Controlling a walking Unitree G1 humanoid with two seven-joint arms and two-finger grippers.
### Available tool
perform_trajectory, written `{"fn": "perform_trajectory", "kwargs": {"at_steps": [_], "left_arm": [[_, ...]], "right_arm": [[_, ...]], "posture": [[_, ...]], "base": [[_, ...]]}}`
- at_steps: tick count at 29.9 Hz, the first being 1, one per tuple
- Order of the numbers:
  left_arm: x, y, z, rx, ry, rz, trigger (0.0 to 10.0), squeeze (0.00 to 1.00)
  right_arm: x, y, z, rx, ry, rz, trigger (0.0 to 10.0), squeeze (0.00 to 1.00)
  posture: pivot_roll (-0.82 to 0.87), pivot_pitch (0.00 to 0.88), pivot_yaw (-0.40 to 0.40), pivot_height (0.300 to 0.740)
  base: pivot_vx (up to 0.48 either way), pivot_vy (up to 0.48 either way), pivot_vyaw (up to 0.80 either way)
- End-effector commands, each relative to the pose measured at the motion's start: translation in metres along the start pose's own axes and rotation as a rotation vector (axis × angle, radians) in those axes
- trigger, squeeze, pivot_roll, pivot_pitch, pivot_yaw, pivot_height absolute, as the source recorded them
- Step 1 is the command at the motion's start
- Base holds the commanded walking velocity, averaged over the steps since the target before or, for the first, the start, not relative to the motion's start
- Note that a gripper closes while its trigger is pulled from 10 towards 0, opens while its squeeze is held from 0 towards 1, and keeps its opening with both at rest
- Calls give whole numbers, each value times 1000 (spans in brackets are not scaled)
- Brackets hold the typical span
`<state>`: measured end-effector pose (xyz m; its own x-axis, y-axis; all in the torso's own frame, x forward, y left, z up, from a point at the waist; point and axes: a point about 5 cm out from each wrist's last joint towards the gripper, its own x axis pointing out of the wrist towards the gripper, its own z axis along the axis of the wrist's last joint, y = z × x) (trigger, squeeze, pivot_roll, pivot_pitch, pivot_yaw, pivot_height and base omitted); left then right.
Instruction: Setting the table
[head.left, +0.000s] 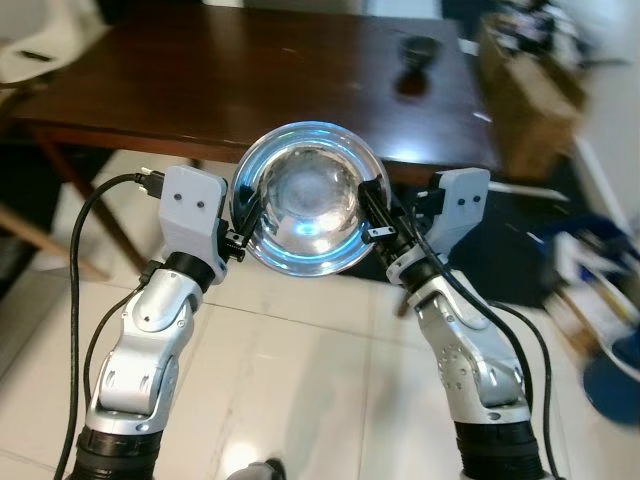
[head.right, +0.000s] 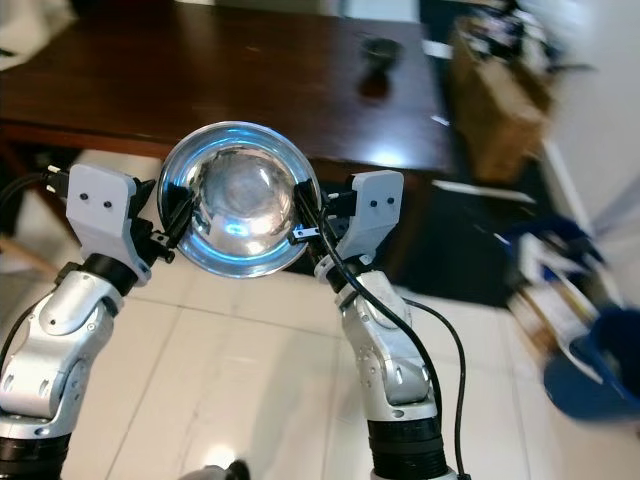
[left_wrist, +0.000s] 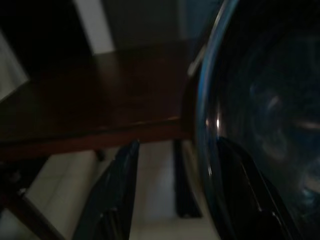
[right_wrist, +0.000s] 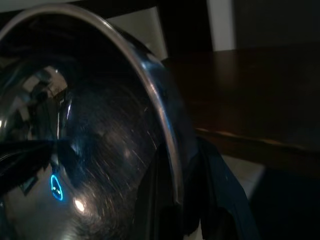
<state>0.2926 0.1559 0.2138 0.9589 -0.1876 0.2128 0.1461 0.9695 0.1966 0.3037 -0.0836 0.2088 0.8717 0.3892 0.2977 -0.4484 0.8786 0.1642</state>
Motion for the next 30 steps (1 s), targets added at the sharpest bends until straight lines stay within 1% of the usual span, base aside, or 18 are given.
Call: {"fn": "perform_trajectory", "kwargs": {"at_steps": [1, 9, 12, 15, 16, 21, 30], "left_arm": [[-3, 6, -14, 6, 71, 46, 10000, 0], [-3, 6, -15, 7, 70, 47, 10000, 0], [-3, 6, -15, 10, 69, 48, 10000, 0], [-4, 6, -15, 19, 65, 50, 10000, 0], [-4, 6, -15, 19, 65, 50, 10000, 0], [-5, 5, -15, 31, 56, 60, 10000, 0], [-6, 5, -15, 37, 54, 68, 10000, 0]], "right_arm": [[-4, -8, 10, -6, -66, -27, 10000, 0], [-5, -6, 8, -11, -56, -4, 10000, 0], [-5, -1, 6, -1, -49, 36, 10000, 0], [-8, 8, 4, 18, -37, 121, 10000, 0], [-8, 8, 4, 18, -37, 121, 10000, 0], [-11, 20, 4, 53, -29, 222, 10000, 0], [-13, 24, 4, 71, -24, 264, 10000, 0]], "posture": [[-40, 46, 47, 740], [-40, 46, 45, 740], [-40, 47, 45, 740], [-39, 47, 45, 740], [-39, 47, 45, 740], [-38, 49, 46, 740], [-34, 52, 42, 740]], "base": [[480, 0, 781], [480, 0, 781], [480, 0, 781], [480, 0, 783], [480, 0, 781], [480, 0, 781], [413, 0, 781]]}}
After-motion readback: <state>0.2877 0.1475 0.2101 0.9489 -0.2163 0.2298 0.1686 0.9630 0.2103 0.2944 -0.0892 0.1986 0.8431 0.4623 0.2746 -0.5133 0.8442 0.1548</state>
